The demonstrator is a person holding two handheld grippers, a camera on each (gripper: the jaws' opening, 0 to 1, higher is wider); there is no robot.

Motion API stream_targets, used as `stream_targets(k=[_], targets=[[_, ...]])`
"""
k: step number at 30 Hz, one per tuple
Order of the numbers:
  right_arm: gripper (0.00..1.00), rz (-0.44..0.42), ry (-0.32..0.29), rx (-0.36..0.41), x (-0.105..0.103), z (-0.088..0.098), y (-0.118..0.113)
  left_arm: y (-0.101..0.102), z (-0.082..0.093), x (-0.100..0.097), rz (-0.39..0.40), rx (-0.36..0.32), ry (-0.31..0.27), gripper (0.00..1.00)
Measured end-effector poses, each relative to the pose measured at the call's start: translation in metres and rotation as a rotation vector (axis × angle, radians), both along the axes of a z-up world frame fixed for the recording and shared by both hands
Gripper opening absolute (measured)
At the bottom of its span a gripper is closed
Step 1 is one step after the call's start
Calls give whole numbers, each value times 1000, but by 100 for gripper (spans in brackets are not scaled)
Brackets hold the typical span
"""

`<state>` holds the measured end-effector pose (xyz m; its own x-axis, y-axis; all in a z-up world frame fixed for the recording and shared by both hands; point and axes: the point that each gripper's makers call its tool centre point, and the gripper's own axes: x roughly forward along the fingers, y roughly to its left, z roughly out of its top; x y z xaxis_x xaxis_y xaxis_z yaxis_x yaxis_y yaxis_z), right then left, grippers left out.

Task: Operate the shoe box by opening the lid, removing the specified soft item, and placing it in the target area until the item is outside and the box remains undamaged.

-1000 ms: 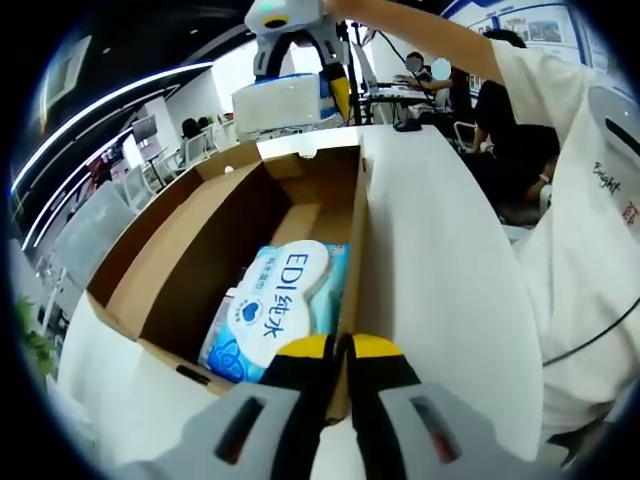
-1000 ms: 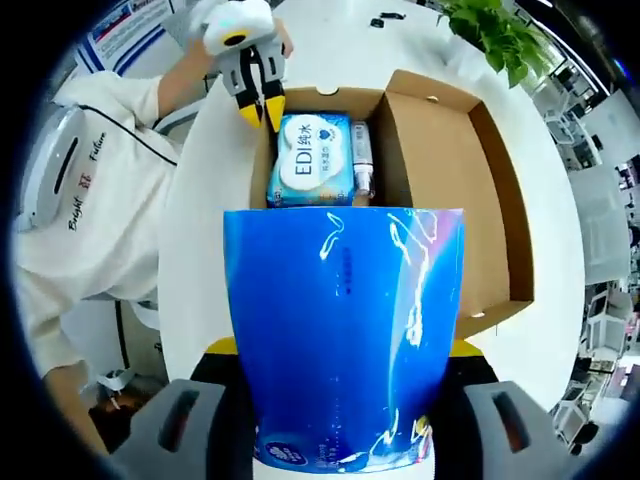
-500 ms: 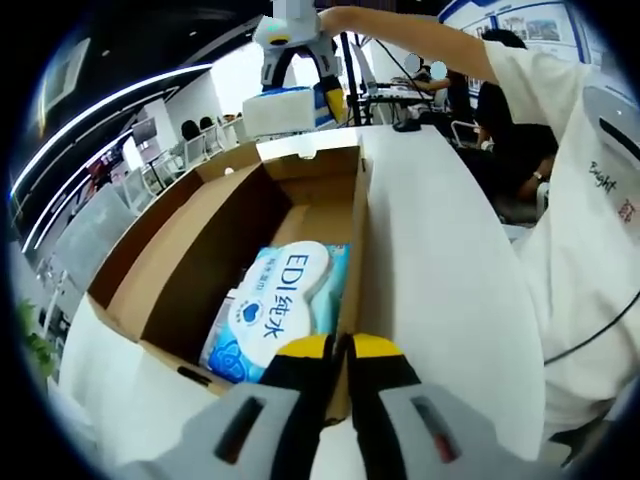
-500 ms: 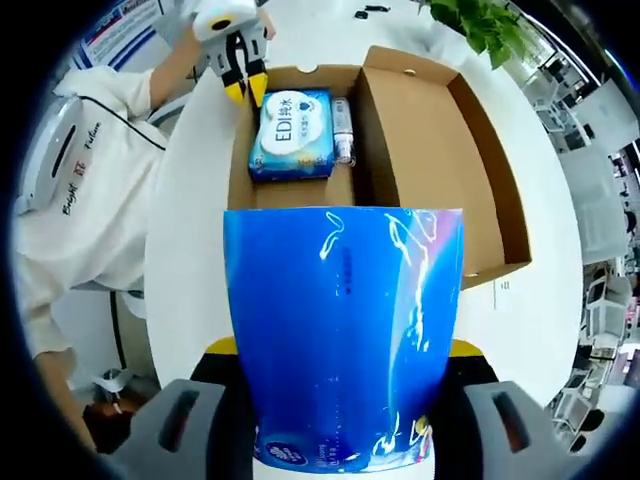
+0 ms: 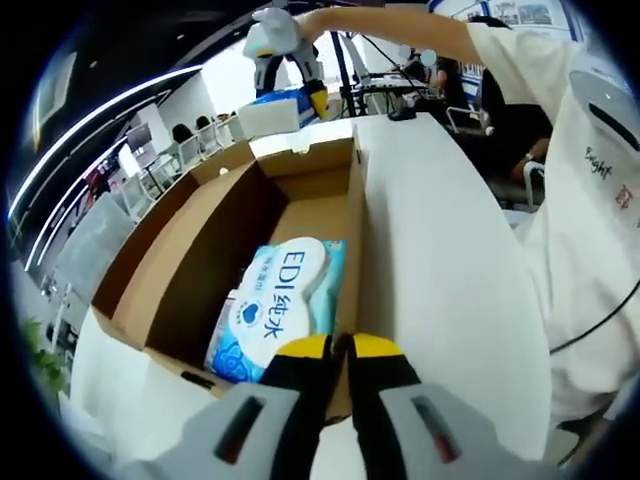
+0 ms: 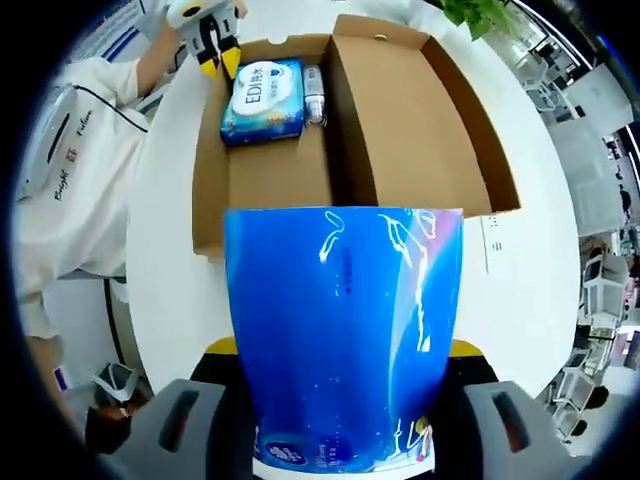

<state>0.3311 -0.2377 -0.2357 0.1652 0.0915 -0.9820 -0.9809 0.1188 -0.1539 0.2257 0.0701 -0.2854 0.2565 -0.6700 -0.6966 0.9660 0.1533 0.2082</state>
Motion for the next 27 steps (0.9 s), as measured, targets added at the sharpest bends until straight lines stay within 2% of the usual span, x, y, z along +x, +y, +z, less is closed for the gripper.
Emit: stream_targets(k=[3, 5, 12, 17, 20, 24, 27], targets=[[69, -6, -1, 4, 5, -9, -11, 0, 0, 0, -20, -1, -9, 6], [69, 0, 3, 1, 5, -16, -17, 0, 0, -2, -37, 5, -36, 6], [69, -35, 11, -10, 14, -39, -35, 0, 0, -1, -39, 19, -38, 6], [69, -37, 7, -23, 18, -49, -42, 0, 0, -2, -44, 15, -36, 6], [69, -28, 17, -18, 18, -56, -42, 0, 0, -2, -51, 16, -34, 6], [69, -4, 18, -59, 20, -71, -50, 0, 0, -3, -59, 13, -41, 6], [69, 13, 16, -69, 22, -75, -54, 0, 1, -3, -54, 13, -40, 6]])
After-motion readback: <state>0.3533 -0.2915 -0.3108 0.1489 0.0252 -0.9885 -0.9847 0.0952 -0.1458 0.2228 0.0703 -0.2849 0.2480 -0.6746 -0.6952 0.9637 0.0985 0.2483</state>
